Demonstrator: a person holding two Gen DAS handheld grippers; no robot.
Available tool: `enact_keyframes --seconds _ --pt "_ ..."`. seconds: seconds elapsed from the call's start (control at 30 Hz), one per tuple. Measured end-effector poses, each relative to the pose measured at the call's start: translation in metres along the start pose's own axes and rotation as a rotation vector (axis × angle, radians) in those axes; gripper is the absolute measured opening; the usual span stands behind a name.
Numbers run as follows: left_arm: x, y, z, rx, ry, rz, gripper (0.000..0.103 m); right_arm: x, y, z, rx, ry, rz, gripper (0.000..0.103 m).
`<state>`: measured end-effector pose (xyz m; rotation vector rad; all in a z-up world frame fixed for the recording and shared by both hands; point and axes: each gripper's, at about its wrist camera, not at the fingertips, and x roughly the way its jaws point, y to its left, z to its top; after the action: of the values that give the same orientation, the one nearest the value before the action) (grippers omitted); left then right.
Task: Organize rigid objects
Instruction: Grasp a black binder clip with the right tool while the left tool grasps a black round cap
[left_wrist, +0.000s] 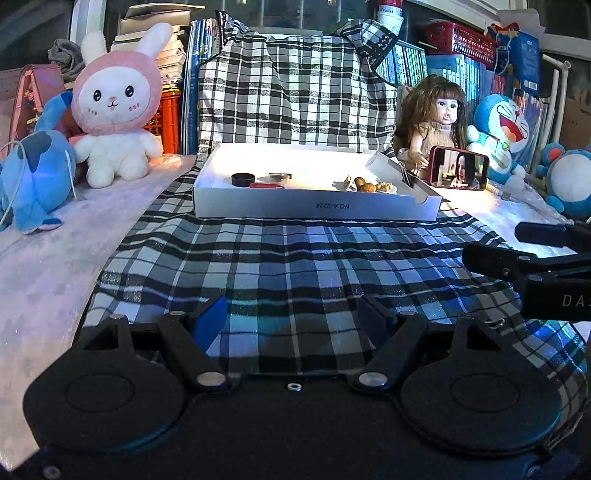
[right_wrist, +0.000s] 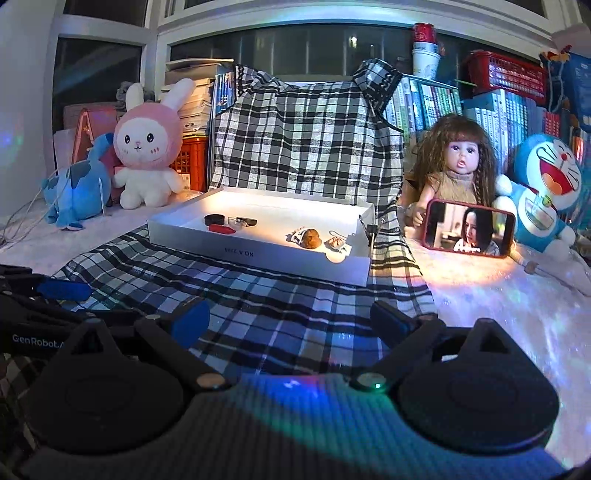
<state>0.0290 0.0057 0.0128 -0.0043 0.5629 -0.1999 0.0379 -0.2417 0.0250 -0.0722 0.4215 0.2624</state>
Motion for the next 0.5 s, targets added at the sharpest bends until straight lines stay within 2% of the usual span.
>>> enact_keyframes --seconds 0.23,0.5 --pt "-0.016 0.000 -0.010 -0.016 -0.006 -0.019 0.076 -0.018 0.002 -0.014 0.006 -0.003 -0.009 0.098" --pt "-0.033 -0.017 -0.020 0.018 -0.014 -0.073 0.075 -0.030 0.003 -0.033 0.010 0.024 -0.006 0.098"
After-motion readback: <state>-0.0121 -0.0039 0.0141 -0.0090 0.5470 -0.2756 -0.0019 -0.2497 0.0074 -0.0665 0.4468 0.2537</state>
